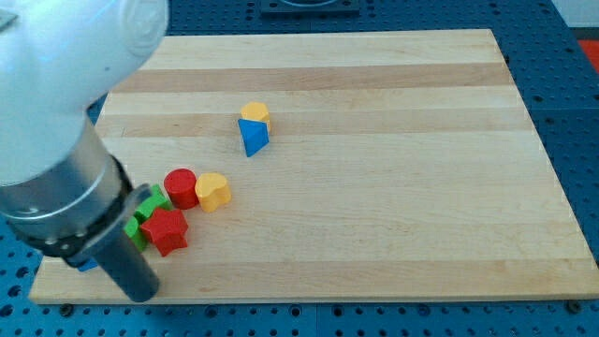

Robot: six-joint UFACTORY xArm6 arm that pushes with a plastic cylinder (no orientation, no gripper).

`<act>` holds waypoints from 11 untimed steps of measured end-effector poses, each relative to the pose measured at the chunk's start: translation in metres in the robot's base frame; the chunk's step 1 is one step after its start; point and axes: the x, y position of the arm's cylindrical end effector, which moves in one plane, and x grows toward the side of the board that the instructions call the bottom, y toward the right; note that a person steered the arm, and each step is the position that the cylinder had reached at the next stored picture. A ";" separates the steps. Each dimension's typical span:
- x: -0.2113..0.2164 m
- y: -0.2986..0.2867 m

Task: Push the blue cube into the green blocks

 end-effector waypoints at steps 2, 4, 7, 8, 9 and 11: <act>-0.001 -0.048; -0.004 -0.116; -0.023 -0.093; -0.026 -0.085; -0.032 -0.077; -0.045 -0.054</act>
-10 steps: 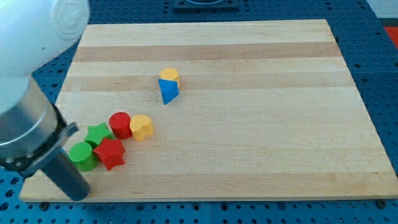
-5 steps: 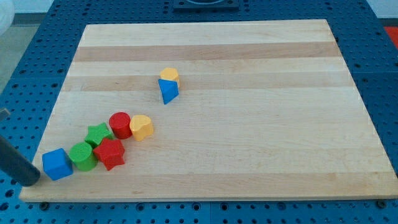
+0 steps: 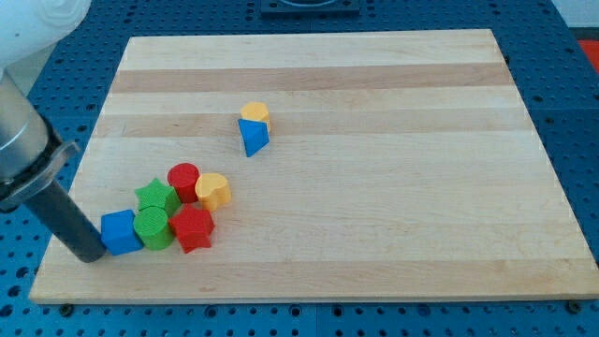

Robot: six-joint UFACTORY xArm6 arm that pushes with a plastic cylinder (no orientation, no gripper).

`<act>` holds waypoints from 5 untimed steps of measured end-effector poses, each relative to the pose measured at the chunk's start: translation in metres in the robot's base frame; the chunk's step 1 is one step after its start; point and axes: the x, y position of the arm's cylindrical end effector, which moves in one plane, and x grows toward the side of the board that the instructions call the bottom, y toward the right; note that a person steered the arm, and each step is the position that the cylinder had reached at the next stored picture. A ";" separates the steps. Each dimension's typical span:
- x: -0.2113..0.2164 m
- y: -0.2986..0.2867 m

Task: Push the blue cube into the green blocks

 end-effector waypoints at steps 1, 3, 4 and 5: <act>-0.001 0.015; -0.015 0.048; -0.028 0.054; -0.035 0.054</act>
